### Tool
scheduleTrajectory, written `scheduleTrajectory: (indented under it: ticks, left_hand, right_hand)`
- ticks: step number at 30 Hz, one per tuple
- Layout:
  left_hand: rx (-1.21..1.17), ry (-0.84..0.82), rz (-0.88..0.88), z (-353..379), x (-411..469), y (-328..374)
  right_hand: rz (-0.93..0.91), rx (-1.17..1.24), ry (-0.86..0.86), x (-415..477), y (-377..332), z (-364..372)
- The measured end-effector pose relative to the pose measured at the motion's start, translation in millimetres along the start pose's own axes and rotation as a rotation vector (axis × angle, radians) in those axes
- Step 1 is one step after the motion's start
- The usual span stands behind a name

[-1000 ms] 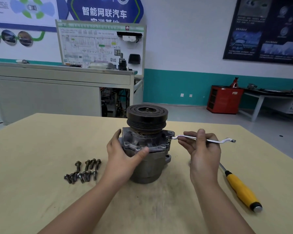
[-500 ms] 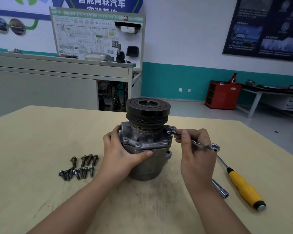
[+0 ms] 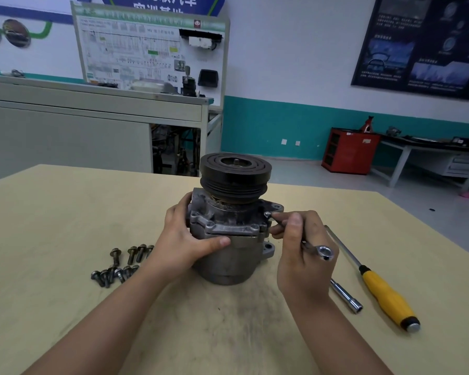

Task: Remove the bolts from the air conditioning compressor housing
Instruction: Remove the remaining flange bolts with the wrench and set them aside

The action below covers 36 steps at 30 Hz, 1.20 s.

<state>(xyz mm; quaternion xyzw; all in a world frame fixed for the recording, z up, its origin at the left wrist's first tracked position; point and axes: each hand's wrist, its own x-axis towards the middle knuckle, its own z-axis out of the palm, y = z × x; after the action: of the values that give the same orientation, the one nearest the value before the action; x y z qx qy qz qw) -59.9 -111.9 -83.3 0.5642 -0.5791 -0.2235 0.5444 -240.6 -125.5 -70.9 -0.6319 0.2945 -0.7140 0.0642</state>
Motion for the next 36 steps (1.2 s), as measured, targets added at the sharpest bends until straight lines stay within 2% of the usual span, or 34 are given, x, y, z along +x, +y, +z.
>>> scheduleTrajectory:
  ticks: [8, 13, 18, 20, 22, 30, 33, 36]
  left_hand:
    - [-0.115, -0.123, -0.015, -8, 7, -8]
    - [-0.184, -0.058, 0.006, -2, 0, -16]
    - [-0.223, 0.012, -0.009, 4, -8, -16]
    - [-0.227, 0.019, -0.005, 4, -8, -14]
    - [-0.228, 0.026, 0.003, 4, -9, -13]
    - [-0.181, 0.082, 0.02, 7, -14, -13]
    - [-0.172, 0.1, 0.027, 9, -15, -15]
    - [-0.161, 0.108, 0.022, 10, -16, -15]
  right_hand:
    - [0.312, 0.286, 0.126, 11, 1, -1]
    - [0.538, 0.451, 0.161, 25, 7, -3]
    - [0.91, 0.747, 0.169, 31, 22, -9]
    - [0.957, 0.822, 0.169, 30, 24, -11]
    - [0.855, 0.761, 0.171, 29, 20, -11]
    - [0.235, 0.317, 0.061, 18, 2, -11]
    - [0.119, 0.271, -0.014, 14, 0, -10]
    - [0.114, 0.221, -0.078, 11, -3, -8]
